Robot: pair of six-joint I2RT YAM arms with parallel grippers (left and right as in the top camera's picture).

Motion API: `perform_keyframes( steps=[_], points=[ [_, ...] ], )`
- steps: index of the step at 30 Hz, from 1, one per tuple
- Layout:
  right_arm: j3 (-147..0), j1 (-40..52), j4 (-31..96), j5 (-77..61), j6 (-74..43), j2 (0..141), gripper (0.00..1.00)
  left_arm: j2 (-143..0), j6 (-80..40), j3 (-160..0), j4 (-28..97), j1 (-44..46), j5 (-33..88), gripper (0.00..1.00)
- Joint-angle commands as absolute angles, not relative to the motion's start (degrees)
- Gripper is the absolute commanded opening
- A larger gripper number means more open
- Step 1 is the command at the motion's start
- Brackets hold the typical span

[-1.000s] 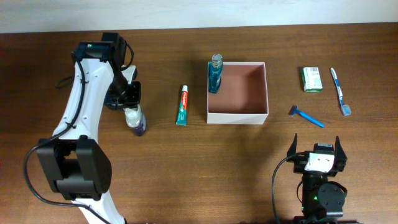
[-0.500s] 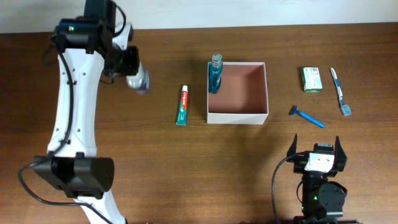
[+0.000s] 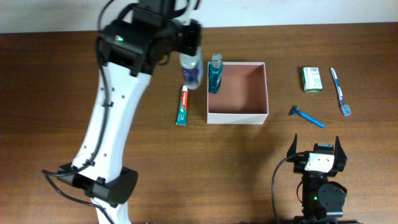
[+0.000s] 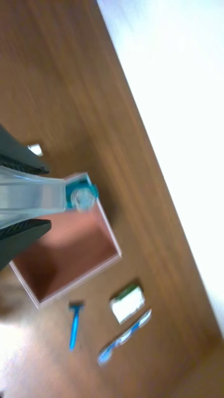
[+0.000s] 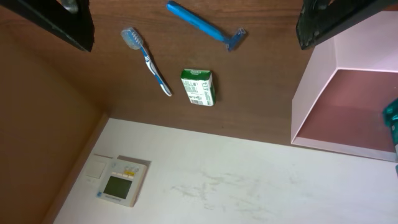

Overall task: Pack container
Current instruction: 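Lift the foam pump bottle and carry it right over the box, then lower the foam bottle into the box beside the mouthwash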

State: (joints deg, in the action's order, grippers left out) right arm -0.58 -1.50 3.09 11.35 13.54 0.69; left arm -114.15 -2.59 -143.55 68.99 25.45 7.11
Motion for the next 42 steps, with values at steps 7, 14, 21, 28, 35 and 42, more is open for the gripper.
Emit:
perform_keyframes(
  steps=[7,14,21,28,35,42],
  points=[
    [-0.3,-1.1,3.6,12.5,13.3,0.4,0.99,-114.2,-2.1,-145.2,62.8,30.7,7.5,0.19],
    [-0.3,-1.1,3.6,12.5,13.3,0.4,1.0,-117.9,-2.1,-145.2,61.0,32.9,7.6,0.19],
    [-0.3,-1.1,3.6,12.5,13.3,0.4,0.99,-122.6,-2.1,-145.2,58.2,34.0,7.7,0.19],
    [-0.3,-1.1,3.6,12.5,13.3,0.4,0.99,-126.7,-2.1,-145.2,55.9,34.5,7.7,0.2],
    [-0.3,-1.1,3.6,12.5,13.3,0.4,0.99,-128.8,-2.1,-145.2,53.5,34.6,7.7,0.2],
    [-0.3,-1.1,3.6,12.5,13.3,0.4,0.99,-132.0,-2.1,-145.2,51.4,34.7,7.7,0.2]
  ],
)
